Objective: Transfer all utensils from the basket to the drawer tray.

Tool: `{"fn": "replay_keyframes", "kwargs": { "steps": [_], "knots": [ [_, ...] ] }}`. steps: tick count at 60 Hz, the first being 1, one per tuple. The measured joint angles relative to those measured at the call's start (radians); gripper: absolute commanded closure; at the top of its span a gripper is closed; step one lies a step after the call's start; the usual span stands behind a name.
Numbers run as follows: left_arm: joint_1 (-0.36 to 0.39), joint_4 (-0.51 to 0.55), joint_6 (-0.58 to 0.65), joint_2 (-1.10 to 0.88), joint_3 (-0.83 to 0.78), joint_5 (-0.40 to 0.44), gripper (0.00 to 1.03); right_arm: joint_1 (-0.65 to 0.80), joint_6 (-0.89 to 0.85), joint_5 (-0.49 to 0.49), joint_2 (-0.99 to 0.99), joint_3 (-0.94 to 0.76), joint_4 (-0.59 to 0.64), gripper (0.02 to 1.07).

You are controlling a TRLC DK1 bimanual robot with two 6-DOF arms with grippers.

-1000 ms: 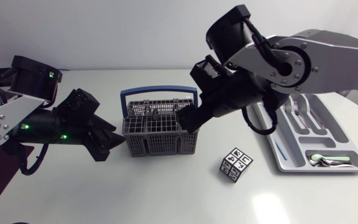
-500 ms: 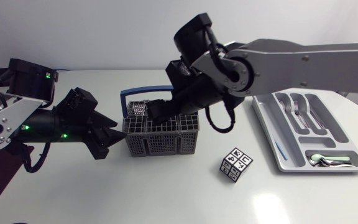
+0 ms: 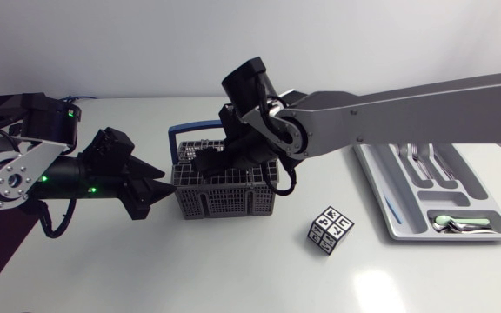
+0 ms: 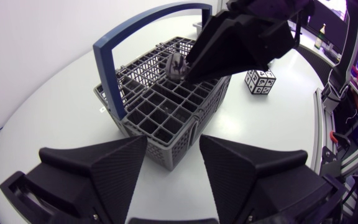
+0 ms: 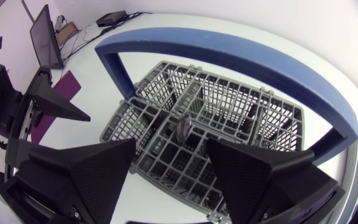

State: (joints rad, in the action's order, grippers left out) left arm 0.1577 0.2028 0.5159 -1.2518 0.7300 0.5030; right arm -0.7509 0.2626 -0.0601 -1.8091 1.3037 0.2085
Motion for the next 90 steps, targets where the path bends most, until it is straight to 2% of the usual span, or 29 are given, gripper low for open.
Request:
{"fn": "replay_keyframes", "kwargs": {
  "steps": [13, 23, 33, 90],
  "knots": [
    [-0.001, -0.014, 0.013, -0.008, -0.014, 0.017, 0.44, 0.000, 0.004, 0.016, -0.021, 0.000, -0.068, 0.59],
    [-0.013, -0.020, 0.020, -0.013, -0.017, 0.039, 0.44, 0.000, 0.004, 0.021, -0.039, -0.001, -0.104, 0.81],
    [-0.016, -0.022, 0.020, -0.013, -0.026, 0.043, 0.44, 0.001, 0.004, 0.021, -0.051, -0.002, -0.116, 0.97],
    [-0.016, -0.022, 0.020, 0.009, -0.068, 0.043, 0.44, 0.002, 0.003, -0.025, 0.035, -0.108, -0.213, 0.98]
  ]
}}
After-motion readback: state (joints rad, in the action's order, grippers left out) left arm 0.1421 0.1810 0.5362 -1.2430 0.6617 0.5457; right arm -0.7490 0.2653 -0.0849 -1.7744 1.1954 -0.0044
